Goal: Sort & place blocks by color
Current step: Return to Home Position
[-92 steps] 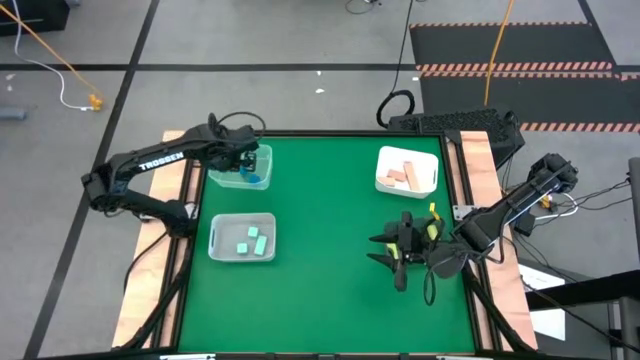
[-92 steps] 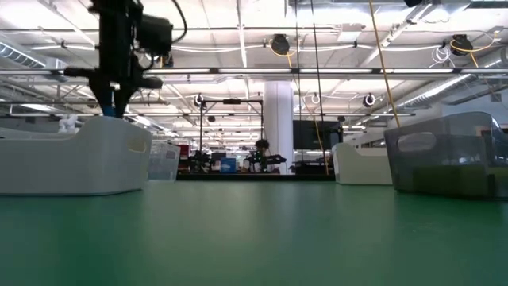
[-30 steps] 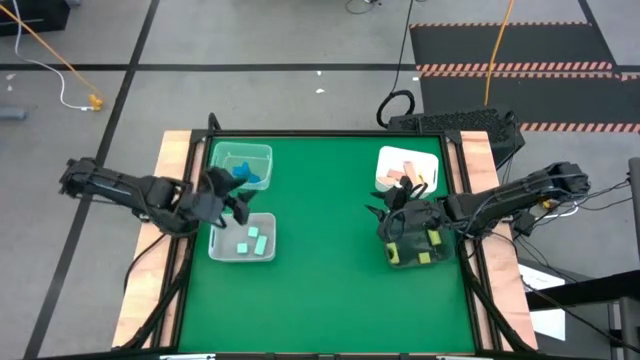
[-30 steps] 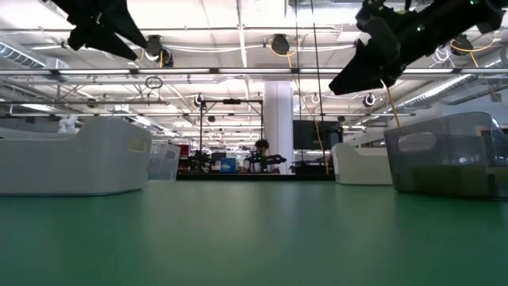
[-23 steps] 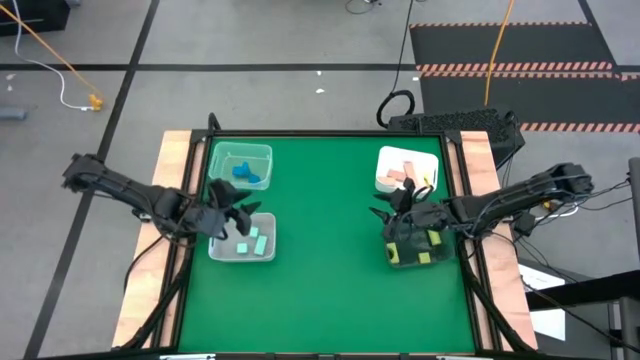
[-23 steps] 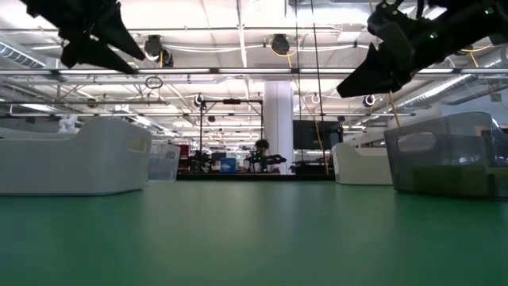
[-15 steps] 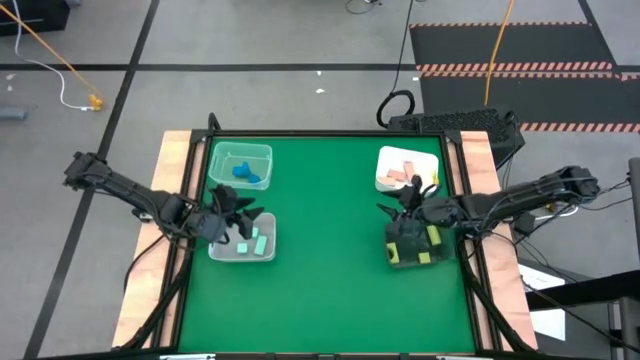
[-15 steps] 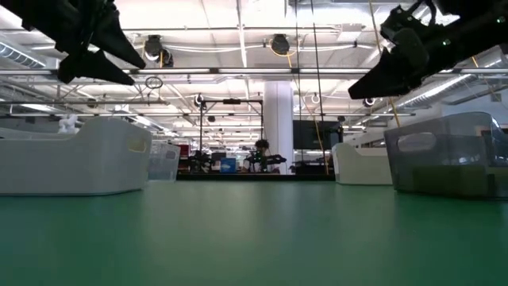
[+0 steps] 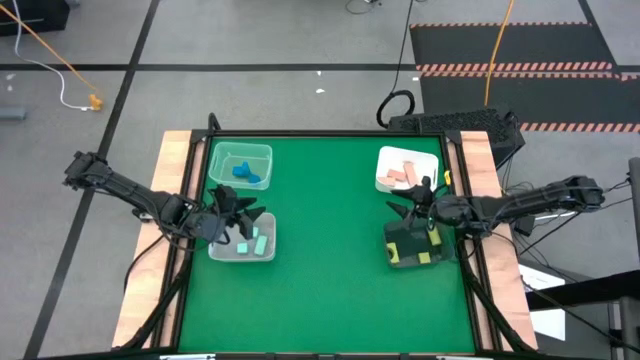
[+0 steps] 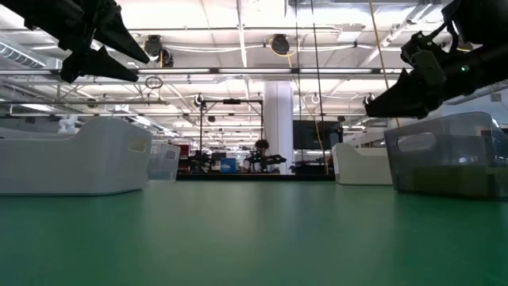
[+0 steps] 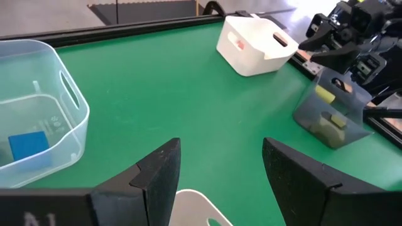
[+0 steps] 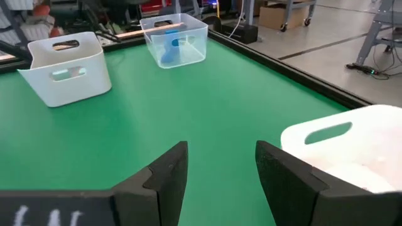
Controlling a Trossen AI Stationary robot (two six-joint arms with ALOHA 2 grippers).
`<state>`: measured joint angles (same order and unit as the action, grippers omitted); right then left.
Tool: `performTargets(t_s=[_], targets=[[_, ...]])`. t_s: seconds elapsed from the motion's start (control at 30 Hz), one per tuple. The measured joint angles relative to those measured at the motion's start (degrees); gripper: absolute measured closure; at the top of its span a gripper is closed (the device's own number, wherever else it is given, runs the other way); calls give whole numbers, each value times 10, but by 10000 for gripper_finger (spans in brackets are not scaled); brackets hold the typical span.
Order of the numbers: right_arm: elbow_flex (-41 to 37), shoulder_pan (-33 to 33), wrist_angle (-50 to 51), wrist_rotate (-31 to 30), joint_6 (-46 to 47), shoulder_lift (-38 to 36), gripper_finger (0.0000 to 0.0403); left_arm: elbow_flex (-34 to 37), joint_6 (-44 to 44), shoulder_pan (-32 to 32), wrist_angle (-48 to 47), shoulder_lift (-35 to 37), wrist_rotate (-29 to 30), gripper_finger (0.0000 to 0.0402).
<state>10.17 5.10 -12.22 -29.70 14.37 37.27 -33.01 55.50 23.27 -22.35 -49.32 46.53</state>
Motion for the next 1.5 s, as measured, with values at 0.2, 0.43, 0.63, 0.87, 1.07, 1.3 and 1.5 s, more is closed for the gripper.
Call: performTargets(t_s=[0.2, 0.43, 0.63, 0.87, 1.07, 1.3, 1.5], targets=[[-24, -1, 0, 33, 0, -26, 222, 0, 2, 0, 0, 0, 0, 176], [-54, -9, 0, 45, -1, -42, 222, 0, 3, 0, 0, 0, 0, 176], [-88, -19, -4, 105, 35, -57, 222, 0, 7, 0, -1, 0, 0, 176], [-91, -19, -4, 167, 42, -58, 222, 0, 37, 0, -1, 0, -1, 176], [-92, -19, -24, 272, 21, -58, 222, 0, 27, 0, -1, 0, -1, 176], [-93, -19, -34, 214, 73, -58, 222, 0, 27, 0, -1, 0, -1, 176], [-93, -19, -34, 177, 132, -58, 222, 0, 28, 0, -1, 0, -1, 176]])
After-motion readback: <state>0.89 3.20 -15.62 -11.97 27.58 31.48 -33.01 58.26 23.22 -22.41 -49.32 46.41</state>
